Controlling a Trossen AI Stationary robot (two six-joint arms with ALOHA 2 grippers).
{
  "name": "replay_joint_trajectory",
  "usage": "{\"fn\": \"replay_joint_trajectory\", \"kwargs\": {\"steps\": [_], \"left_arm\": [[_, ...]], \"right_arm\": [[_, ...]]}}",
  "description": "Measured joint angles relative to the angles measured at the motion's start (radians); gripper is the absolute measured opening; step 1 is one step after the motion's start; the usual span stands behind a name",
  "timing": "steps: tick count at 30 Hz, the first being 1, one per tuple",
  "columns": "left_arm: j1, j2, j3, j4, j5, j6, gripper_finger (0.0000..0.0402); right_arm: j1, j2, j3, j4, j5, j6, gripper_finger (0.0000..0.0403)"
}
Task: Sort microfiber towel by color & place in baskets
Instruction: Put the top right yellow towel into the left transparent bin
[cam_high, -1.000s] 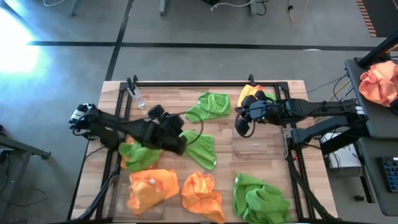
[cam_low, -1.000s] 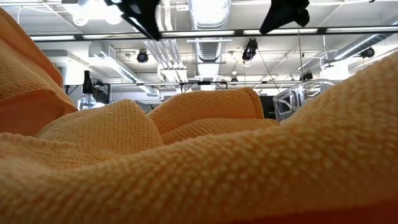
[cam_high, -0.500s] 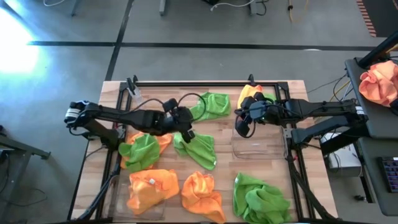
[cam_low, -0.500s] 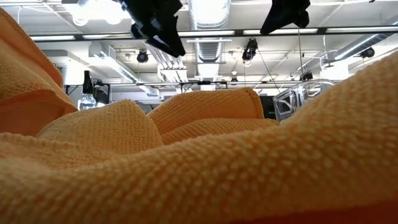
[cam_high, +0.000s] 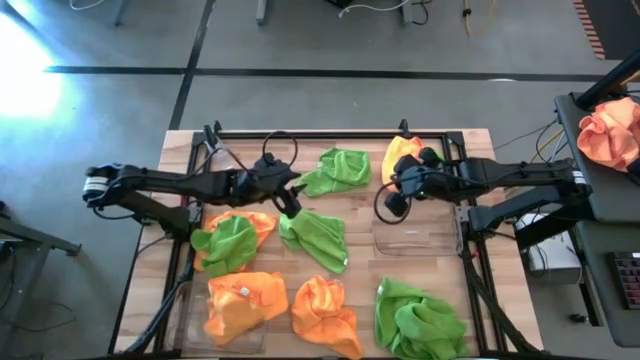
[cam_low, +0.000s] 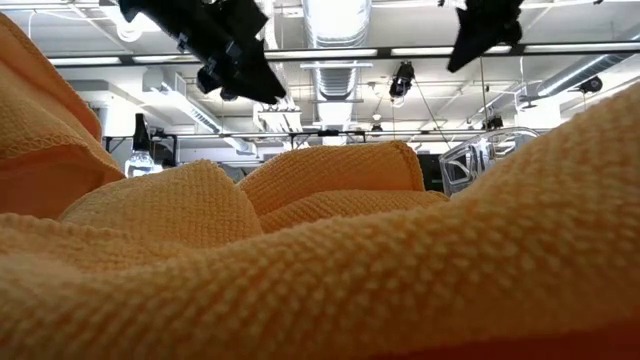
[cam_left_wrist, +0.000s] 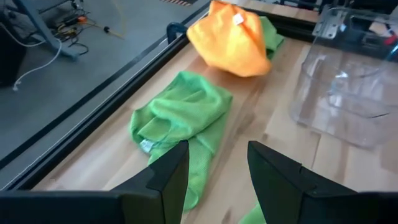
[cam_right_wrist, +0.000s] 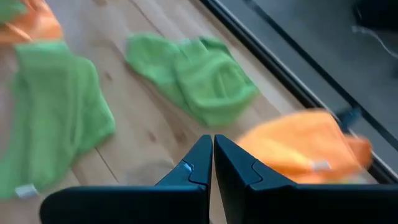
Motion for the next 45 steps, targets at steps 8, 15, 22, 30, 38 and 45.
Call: {"fn": "replay_joint_trajectory", "kwargs": {"steps": [8,15,22,30,38,45], "left_arm": [[0.019,-0.022,-0.058,0.013,0.041,0.028,0.0149],[0.04,-0.013,-0.058,0.087,0.047,0.06,0.0149],[0.107,-0.012,-0.058,0.173,0.045,0.058,0.0149],[0.186,-0.011,-0.058,0.297,0.044,0.055,0.0149],[0.24,-0.011,-0.058,0.364,0.044,0.052,0.0149],[0.243,-0.011,-0.058,0.364,0.051,0.041,0.0149]], "right_arm": [[0.0,0.0,0.083,-0.219,-0.003,0.121,0.0013],[0.003,0.0,0.109,-0.214,-0.104,0.076,0.0013],[0.0,0.034,0.096,-0.232,0.025,-0.086,0.0013],[0.0,0.084,0.096,-0.259,0.035,-0.216,0.0013],[-0.107,0.103,0.062,-0.348,0.176,-0.226,0.0013],[-0.261,0.092,-0.031,-0.288,0.109,-0.309,0.0013]]}}
